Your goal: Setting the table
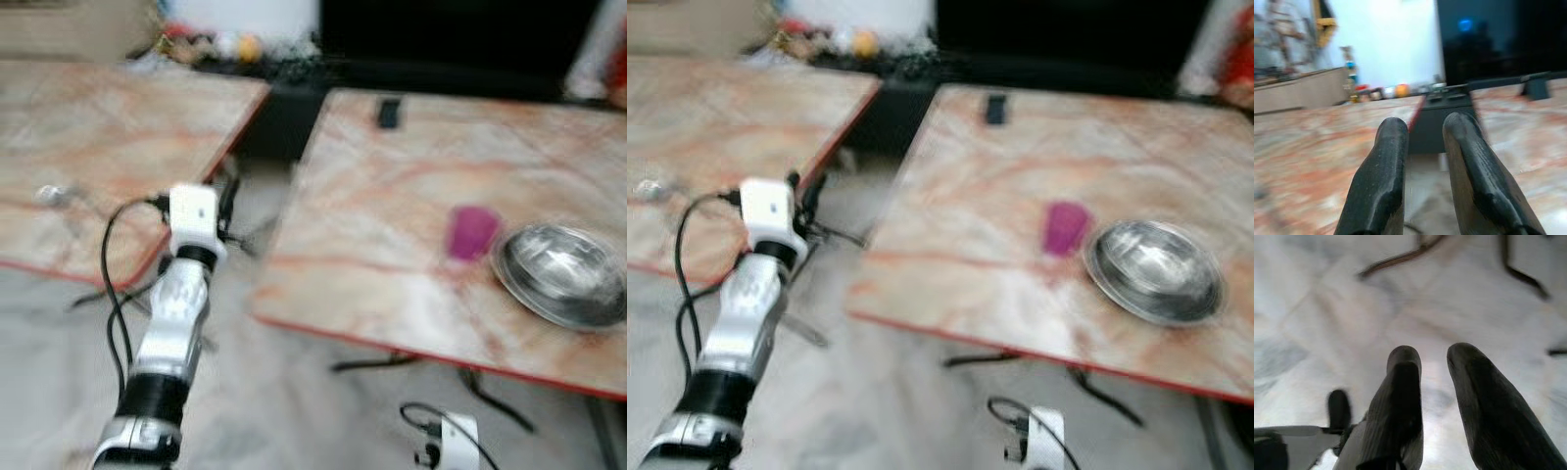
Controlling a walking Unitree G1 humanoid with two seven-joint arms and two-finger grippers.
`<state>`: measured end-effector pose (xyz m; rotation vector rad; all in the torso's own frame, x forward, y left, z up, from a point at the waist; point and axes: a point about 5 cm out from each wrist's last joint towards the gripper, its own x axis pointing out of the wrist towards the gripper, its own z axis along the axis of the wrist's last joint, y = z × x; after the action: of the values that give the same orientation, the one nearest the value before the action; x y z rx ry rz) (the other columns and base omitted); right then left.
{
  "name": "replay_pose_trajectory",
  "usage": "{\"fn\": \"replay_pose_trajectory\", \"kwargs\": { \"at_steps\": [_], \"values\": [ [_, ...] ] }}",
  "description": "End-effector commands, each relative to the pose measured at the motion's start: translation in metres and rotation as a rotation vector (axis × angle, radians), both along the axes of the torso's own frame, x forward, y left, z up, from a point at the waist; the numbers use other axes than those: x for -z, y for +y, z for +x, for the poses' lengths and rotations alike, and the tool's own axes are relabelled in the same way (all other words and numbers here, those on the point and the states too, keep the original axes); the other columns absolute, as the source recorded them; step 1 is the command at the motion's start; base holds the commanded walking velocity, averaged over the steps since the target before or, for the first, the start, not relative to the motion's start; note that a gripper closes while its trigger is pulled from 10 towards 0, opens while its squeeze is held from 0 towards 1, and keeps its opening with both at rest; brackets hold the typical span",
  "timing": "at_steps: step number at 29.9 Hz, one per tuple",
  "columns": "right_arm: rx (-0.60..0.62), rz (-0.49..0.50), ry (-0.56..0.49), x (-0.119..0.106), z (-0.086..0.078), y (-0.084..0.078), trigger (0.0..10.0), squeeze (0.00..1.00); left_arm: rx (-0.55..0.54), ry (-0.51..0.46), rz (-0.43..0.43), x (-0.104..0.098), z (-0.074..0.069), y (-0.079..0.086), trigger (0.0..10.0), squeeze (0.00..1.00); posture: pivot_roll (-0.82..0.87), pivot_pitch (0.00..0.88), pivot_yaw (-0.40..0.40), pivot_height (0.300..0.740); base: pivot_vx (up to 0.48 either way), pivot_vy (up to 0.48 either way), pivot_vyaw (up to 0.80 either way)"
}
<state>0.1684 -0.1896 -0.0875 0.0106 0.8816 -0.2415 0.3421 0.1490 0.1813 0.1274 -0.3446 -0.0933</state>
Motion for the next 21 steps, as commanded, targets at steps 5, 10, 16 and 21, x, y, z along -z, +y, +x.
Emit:
{"fn": "replay_pose_trajectory", "kwargs": {
  "at_steps": [5, 10, 16, 21],
  "values": [
    [0.004, 0.007, 0.008, 0.0014, -0.0027, 0.0012, 10.0, 0.0, 0.002, -0.005, -0.001, -0.004, 0.0003, -0.0001, 10.0, 0.0, 0.06, 0.0, -0.003, 0.731, 0.0, 0.264, 0.8],
    [0.006, 0.009, 0.008, 0.0015, -0.0028, 0.0019, 10.0, 0.0, 0.001, -0.005, -0.001, -0.0046, -0.0001, 0.0003, 10.0, 0.0, 0.06, 0.0, 0.0, 0.731, 0.0, 0.265, 0.41],
    [0.01, 0.012, 0.008, 0.0016, -0.003, 0.0022, 10.0, 0.0, 0.001, -0.004, 0.0, -0.0045, -0.0002, -0.0002, 10.0, 0.0, 0.06, 0.0, 0.0, 0.731, 0.0, 0.263, 0.0],
    [0.011, 0.013, 0.009, 0.0017, -0.0031, 0.0021, 10.0, 0.0, 0.0, -0.004, -0.001, -0.0043, -0.0003, -0.0005, 10.0, 0.0, 0.06, 0.0, -0.003, 0.731, 0.0, 0.265, 0.0]
  ]
}}
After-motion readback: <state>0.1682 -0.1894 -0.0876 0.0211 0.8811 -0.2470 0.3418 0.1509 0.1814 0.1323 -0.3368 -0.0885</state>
